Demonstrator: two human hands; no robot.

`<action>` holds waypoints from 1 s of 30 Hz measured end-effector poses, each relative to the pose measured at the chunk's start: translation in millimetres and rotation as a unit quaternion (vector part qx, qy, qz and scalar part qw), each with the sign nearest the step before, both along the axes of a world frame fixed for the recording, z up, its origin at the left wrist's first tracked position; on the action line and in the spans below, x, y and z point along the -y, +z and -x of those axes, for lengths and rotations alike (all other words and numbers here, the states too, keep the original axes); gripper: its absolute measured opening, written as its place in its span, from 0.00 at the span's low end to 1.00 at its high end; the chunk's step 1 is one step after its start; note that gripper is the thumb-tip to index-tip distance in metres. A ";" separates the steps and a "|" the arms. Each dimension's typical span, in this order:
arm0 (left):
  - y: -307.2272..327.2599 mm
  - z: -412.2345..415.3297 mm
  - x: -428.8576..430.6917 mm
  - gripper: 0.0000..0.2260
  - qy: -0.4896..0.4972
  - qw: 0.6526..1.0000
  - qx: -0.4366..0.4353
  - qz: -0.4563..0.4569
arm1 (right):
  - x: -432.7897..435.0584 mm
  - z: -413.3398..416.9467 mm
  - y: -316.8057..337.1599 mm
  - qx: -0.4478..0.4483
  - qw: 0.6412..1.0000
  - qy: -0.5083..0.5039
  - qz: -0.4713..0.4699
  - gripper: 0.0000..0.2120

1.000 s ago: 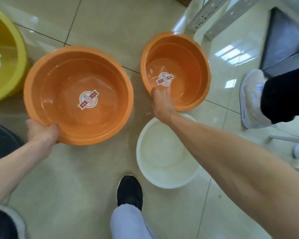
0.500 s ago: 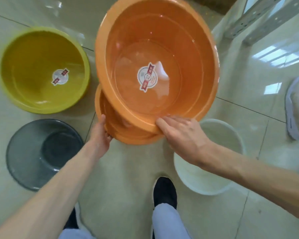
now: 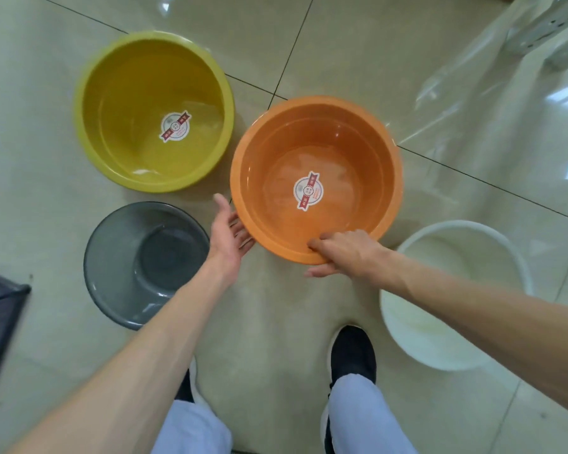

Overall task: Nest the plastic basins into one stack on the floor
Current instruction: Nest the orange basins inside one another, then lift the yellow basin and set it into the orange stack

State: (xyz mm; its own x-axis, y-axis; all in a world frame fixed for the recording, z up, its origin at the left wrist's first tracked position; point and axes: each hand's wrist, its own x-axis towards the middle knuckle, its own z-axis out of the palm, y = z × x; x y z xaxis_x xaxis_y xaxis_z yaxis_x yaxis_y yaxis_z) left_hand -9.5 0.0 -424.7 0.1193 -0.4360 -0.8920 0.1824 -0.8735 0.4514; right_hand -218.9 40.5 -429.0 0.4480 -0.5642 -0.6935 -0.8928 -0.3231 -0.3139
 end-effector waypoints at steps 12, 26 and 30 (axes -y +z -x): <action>6.2 -8.7 12.0 0.12 -0.243 0.925 0.282 0.072 | 6.7 -30.3 16.3 0.078 0.959 -0.266 0.062 0.16; -17.5 -179.5 144.2 0.21 -0.028 0.953 0.301 0.016 | 159.0 -249.6 10.8 0.060 0.784 -0.617 0.040 0.42; -36.8 -178.6 145.9 0.17 0.010 0.964 0.260 0.058 | 175.5 -248.0 -13.1 0.063 0.750 -0.655 0.074 0.40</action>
